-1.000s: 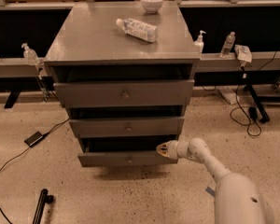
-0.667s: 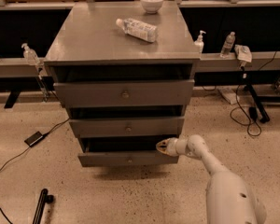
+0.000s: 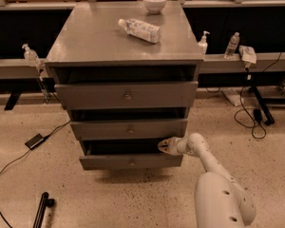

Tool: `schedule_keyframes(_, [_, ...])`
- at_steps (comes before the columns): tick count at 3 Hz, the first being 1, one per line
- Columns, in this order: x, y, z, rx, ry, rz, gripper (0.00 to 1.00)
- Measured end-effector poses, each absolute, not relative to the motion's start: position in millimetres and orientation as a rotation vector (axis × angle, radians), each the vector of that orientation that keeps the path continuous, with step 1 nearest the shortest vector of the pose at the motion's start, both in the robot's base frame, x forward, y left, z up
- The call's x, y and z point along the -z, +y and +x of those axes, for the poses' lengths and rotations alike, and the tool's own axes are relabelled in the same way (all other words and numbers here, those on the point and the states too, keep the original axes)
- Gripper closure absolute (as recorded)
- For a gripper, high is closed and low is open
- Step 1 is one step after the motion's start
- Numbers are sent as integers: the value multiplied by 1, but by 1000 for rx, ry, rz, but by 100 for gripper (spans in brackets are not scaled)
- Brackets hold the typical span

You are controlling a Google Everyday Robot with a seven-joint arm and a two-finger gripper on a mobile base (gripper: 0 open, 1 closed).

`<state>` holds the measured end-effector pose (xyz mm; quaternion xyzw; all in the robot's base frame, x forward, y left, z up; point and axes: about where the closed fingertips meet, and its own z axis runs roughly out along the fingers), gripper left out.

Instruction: Open bottom drawer

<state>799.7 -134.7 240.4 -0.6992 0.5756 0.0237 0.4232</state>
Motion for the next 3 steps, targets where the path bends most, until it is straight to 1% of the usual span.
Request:
schedule_keyframes(2, [-215,-128,807,-97,1460,-1737,100])
schedule_keyframes(3, [-198,-130,800,-119,1481,-1728,100])
